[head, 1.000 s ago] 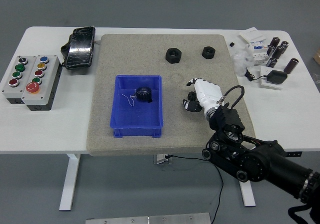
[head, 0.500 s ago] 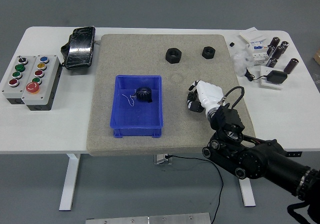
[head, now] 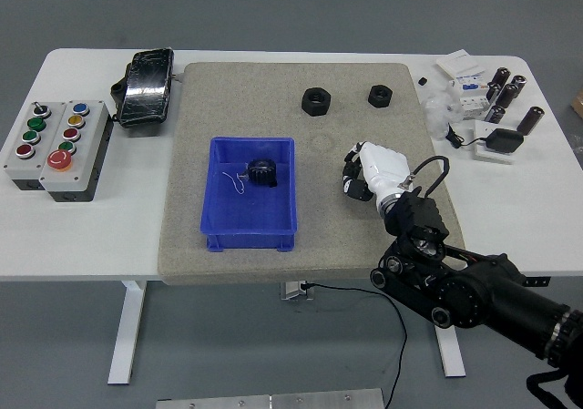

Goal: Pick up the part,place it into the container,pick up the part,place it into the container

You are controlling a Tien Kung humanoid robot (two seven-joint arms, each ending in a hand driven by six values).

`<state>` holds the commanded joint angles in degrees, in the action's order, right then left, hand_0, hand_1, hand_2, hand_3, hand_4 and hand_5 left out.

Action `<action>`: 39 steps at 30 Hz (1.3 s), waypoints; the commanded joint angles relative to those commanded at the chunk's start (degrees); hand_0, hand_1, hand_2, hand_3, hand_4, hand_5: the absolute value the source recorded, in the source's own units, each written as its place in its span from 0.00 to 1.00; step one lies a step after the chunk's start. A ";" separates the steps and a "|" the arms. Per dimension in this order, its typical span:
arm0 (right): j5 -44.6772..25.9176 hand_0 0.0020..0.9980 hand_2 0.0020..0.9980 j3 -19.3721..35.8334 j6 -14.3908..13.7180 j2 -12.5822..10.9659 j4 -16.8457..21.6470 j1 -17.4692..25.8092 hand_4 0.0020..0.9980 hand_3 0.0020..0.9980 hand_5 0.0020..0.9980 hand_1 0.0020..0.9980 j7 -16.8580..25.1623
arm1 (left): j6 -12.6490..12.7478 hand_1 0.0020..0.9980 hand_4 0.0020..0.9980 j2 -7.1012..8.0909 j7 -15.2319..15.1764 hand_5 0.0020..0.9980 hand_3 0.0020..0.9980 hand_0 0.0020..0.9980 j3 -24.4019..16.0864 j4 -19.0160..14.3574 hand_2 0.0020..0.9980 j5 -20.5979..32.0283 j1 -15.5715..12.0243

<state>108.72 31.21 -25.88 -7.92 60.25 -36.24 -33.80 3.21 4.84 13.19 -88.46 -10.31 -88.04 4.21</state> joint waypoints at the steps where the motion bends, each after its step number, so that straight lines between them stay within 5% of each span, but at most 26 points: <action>1: 0.88 0.47 0.44 0.52 -0.12 -0.27 1.00 0.08 0.46 0.47 0.00 0.54 -0.40 | 0.01 0.55 0.66 -0.01 -0.01 0.36 0.61 0.63 0.01 0.00 0.53 0.03 0.00; 6: 4.78 0.47 0.44 2.17 -1.80 -1.24 7.16 0.28 0.46 0.47 0.00 0.54 -1.88 | 0.03 0.55 0.66 -0.03 0.15 0.36 0.61 0.63 -0.34 0.00 0.53 -0.23 -0.14; 12: 6.56 0.50 0.47 -1.97 -3.73 -0.43 15.15 0.15 0.50 0.48 0.00 0.55 -1.55 | 0.03 0.55 0.66 -0.08 0.36 0.36 0.61 0.63 -0.83 0.00 0.53 -0.63 -0.19; 13: 6.84 0.59 0.67 -2.87 -3.78 -0.08 16.16 0.07 0.50 0.56 0.00 0.69 -1.46 | 0.03 0.55 0.66 -0.07 0.37 0.36 0.61 0.63 -0.84 0.00 0.53 -0.63 -0.19; 15: 7.11 0.59 0.67 -4.57 -3.86 0.74 17.46 -0.17 0.50 0.56 0.00 0.69 -1.22 | 0.03 0.55 0.66 -0.06 0.38 0.36 0.61 0.63 -0.87 0.00 0.53 -0.66 -0.19; 21: 5.06 0.66 0.71 -9.38 -3.04 3.32 16.93 -1.25 0.51 0.61 0.00 0.74 0.53 | -0.01 0.55 0.66 -0.02 0.48 0.36 0.61 0.63 -0.97 0.00 0.53 -0.88 -0.18; 30: 3.28 0.69 0.76 -10.68 -1.23 3.92 15.75 -1.80 0.44 0.66 0.08 0.77 1.00 | -0.01 0.55 0.66 0.10 0.64 0.37 0.61 0.63 -1.26 0.00 0.53 -1.20 -0.19; 39: 1.54 0.72 0.79 -10.20 0.40 4.03 14.73 -1.22 0.57 0.70 0.11 0.80 1.09 | -0.03 0.55 0.66 0.13 0.59 0.37 0.61 0.63 -1.29 0.00 0.53 -1.22 -0.13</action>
<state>110.26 21.01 -25.49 -3.89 74.98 -37.45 -32.71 3.18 4.97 13.78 -89.76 -10.31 -89.25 4.08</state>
